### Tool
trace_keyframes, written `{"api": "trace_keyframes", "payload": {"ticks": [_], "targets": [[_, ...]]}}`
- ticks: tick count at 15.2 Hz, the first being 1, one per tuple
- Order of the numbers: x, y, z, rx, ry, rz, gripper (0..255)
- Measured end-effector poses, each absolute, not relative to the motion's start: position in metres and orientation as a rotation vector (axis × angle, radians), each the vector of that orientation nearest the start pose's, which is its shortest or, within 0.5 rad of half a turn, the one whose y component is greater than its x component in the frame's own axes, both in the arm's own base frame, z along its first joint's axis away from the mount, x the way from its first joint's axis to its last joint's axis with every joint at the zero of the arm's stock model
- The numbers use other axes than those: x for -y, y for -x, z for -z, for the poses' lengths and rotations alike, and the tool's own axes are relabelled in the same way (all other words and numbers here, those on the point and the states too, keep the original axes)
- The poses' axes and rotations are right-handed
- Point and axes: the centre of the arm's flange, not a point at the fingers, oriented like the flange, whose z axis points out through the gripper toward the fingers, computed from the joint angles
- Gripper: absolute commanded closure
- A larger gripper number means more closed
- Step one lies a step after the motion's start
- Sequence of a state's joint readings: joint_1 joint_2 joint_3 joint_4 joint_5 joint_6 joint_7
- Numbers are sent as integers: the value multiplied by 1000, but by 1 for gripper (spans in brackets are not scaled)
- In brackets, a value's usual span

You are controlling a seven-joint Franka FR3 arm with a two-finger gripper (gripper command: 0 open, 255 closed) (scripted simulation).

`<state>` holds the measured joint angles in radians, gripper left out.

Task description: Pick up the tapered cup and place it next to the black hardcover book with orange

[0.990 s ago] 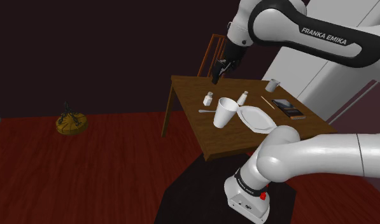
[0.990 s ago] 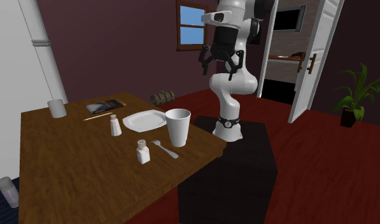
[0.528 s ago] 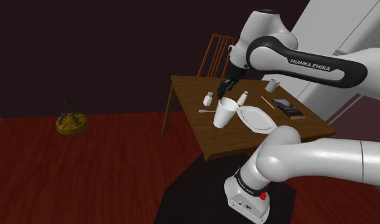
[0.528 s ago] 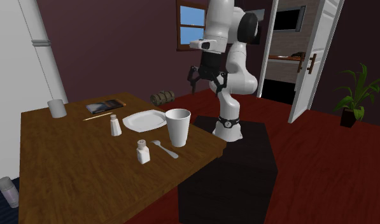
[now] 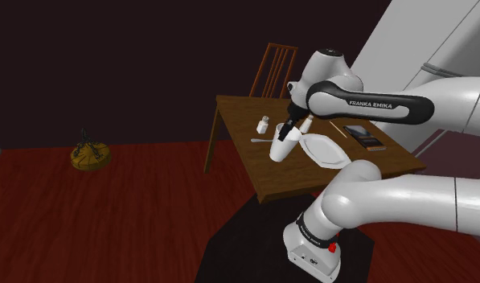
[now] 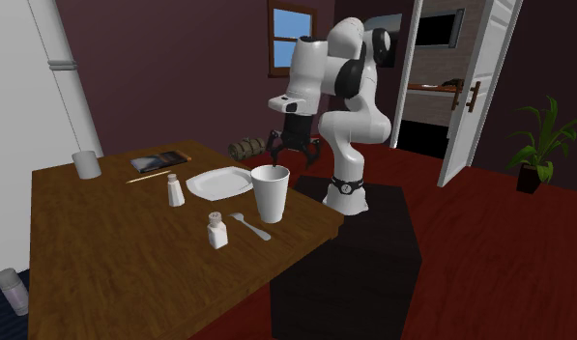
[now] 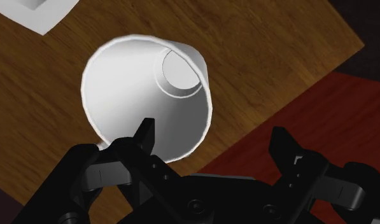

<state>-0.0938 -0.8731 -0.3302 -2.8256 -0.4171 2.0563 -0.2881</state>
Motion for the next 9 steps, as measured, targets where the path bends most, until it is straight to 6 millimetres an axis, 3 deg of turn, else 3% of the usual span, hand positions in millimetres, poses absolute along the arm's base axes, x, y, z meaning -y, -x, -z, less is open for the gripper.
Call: {"api": "trace_keyframes", "payload": {"ticks": [9], "targets": [[146,-272,-374,272,3280,91,0]]}}
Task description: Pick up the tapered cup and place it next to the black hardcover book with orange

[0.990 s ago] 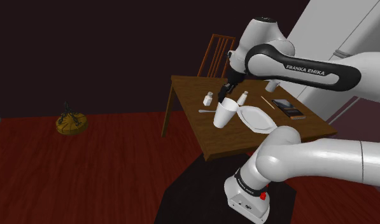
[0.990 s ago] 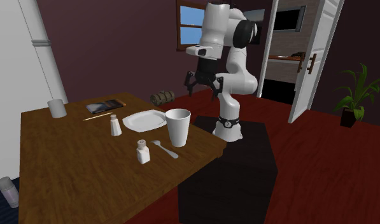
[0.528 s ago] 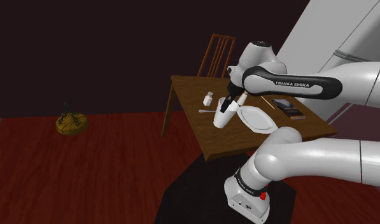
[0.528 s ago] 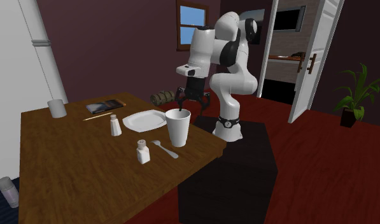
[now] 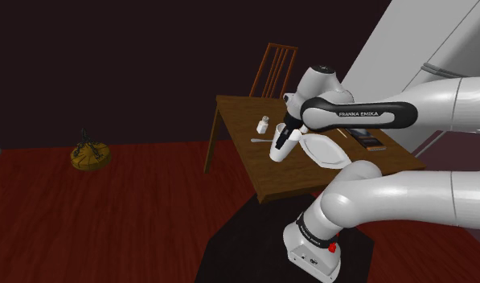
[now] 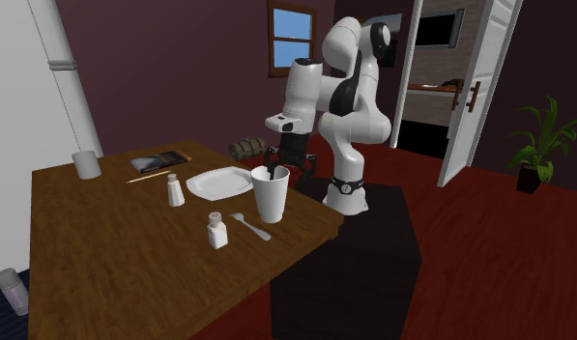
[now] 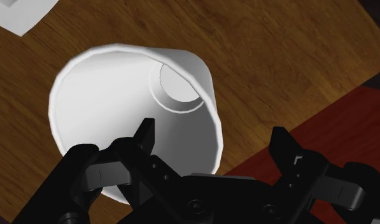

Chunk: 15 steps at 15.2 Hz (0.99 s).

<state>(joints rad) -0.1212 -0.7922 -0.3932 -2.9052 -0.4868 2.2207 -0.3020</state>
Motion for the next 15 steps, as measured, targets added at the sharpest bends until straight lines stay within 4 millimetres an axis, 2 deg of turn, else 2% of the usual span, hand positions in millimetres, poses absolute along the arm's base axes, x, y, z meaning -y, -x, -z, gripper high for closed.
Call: {"api": "trace_keyframes", "payload": {"ticks": [6,7,15], "targets": [[147,-272,-373,272,3280,92,0],[147,-272,-373,272,3280,92,255],[147,-272,-373,272,3280,91,255]]}}
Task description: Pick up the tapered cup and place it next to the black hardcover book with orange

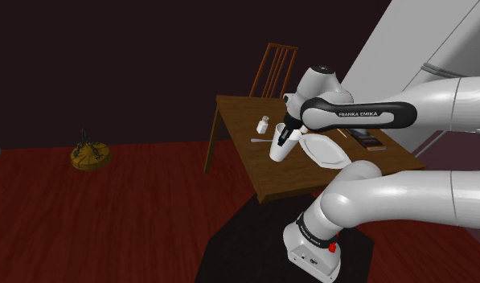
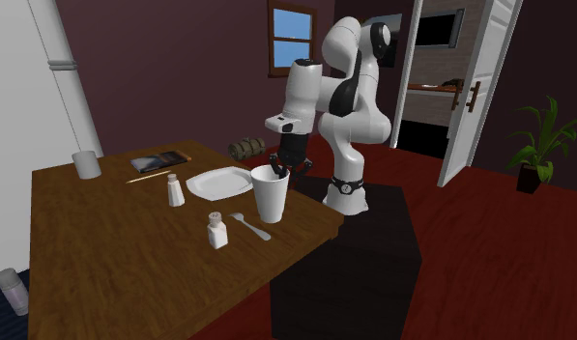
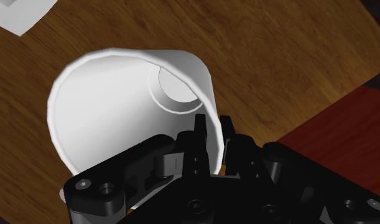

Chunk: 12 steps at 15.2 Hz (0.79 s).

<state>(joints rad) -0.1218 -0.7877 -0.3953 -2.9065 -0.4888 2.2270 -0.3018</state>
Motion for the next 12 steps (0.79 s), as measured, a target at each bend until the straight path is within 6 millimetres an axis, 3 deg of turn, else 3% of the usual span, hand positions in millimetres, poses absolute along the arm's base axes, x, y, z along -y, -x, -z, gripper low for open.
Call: {"api": "trace_keyframes", "payload": {"ticks": [4,12], "targets": [[147,-272,-379,272,3280,91,255],[147,-272,-420,272,3280,92,255]]}}
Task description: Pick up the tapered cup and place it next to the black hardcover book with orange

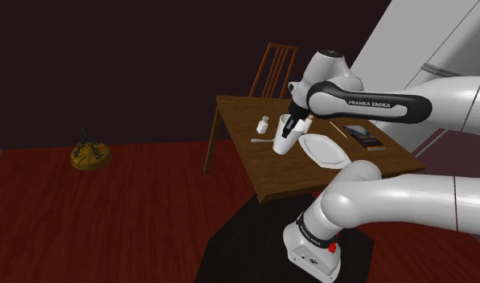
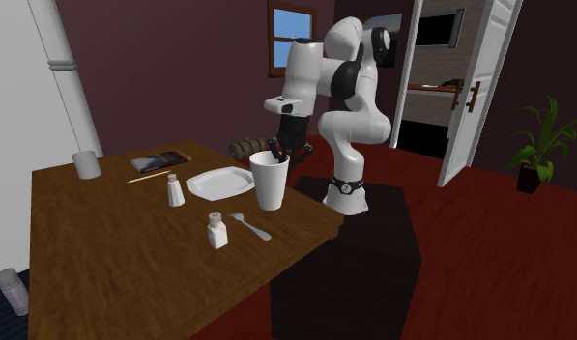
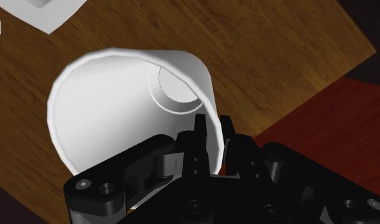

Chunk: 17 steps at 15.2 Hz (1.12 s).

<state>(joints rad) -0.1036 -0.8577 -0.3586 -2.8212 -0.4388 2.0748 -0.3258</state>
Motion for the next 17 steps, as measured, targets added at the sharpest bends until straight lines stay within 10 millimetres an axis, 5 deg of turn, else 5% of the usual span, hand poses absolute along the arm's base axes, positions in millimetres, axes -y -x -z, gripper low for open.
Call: {"api": "trace_keyframes", "payload": {"ticks": [17], "targets": [[147,-271,-510,272,3280,92,255]]}}
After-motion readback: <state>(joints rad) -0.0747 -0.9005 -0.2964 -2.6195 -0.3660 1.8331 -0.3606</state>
